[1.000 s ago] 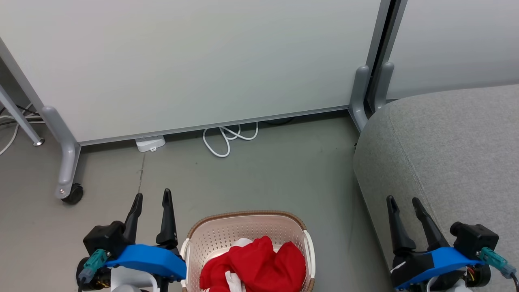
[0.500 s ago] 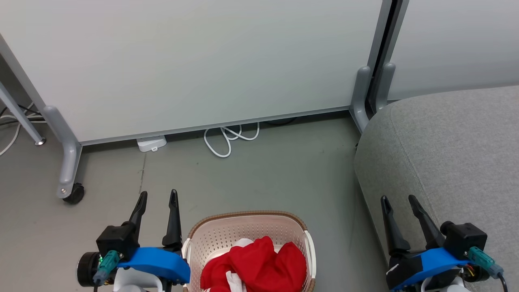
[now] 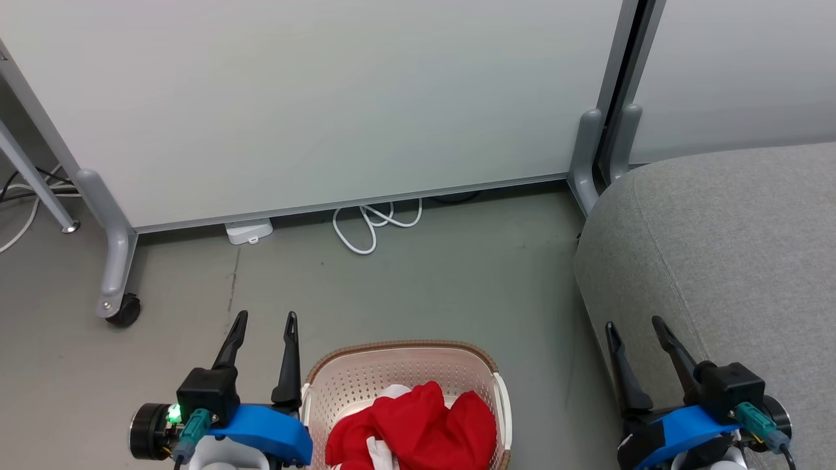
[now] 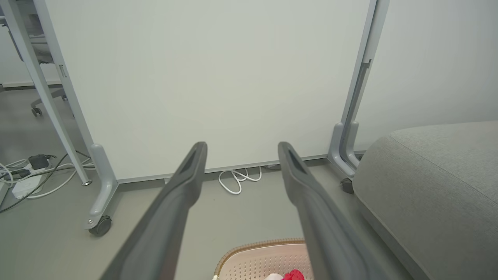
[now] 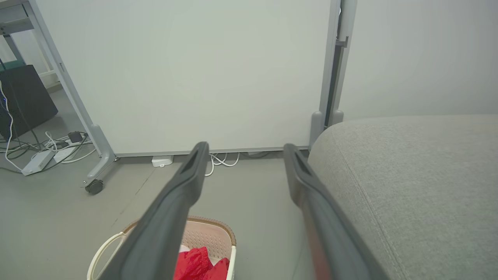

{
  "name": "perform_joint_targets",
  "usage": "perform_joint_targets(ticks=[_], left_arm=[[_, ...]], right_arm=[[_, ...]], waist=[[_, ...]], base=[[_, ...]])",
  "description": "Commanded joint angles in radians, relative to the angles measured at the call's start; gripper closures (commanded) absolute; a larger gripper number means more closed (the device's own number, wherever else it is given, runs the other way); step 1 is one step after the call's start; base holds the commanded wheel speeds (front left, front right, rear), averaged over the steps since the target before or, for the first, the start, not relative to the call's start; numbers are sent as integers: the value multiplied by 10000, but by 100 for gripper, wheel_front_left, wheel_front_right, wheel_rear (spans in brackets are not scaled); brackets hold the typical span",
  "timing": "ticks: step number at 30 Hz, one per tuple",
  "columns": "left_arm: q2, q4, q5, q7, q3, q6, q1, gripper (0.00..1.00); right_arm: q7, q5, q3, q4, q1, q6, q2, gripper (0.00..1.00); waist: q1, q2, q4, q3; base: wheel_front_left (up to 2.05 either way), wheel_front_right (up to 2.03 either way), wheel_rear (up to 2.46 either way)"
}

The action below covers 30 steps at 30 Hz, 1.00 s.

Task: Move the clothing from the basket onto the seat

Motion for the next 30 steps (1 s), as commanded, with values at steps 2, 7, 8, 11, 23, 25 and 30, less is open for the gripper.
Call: perform_joint_targets(ticks=[2,7,8,11,23,25,30], left_arm=[[-4,75,326,-116,-19,-59,-77,0],[-22,187,669,-200,-41,-86,-100,0],[-25,209,735,-229,-43,-94,-107,0],[-34,270,948,-263,-57,-113,-116,0],[-52,386,1020,-303,2,-137,-37,0],[-55,401,1008,-302,10,-145,-25,0],[-62,425,990,-303,26,-163,-47,0]], right_arm=[[-121,-349,9,59,-107,19,-74,0],[-209,-724,5,126,-102,20,-75,0],[-236,-798,8,142,-104,20,-76,0],[-270,-1036,22,186,-118,21,-78,0],[-309,-1125,5,303,-79,14,-77,0],[-309,-1136,-9,305,-61,14,-77,0],[-309,-1137,-18,311,-55,14,-76,0]], waist=[[0,-1,3,-9],[0,-1,19,-15],[0,-1,22,-15],[0,-1,30,-17],[0,-1,31,-48],[0,-1,38,-53],[0,-1,56,-32]], base=[[0,0,0],[0,0,0],[0,0,0],[0,0,0],[0,0,0],[0,0,0],[0,0,0]])
